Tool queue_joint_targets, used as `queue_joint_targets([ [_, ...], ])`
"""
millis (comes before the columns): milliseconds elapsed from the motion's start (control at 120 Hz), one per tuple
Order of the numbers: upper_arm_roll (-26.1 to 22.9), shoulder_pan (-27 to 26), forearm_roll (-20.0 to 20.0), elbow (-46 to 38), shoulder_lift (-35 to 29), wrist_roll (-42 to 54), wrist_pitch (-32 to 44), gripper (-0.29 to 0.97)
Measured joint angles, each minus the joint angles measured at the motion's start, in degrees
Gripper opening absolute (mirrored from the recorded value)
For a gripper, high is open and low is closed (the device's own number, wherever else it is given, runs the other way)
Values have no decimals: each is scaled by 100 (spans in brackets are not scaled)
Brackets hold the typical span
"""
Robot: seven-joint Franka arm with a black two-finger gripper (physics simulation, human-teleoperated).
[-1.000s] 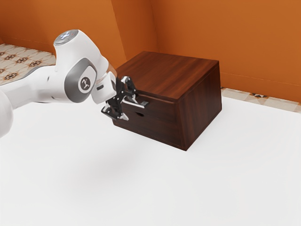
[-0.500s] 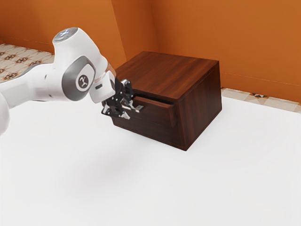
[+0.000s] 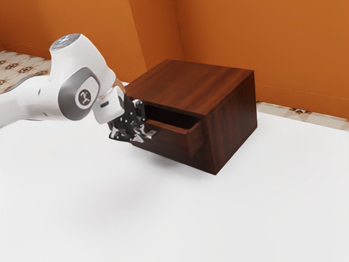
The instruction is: Pull the drawer handle with one arm to open the drawer
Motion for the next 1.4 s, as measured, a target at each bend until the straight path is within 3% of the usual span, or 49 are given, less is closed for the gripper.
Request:
queue_joint_targets([
  [233,-16,47,9,-334,-315,-67,-32,-9],
  [1058,-48,50,0,-1395,-1301,-284,-58,19],
  [1258,-67,78,-1,-1610,-1544,-358,-75,18],
  [1400,-76,14,-2,-1689,-1861,-404,-97,5],
])
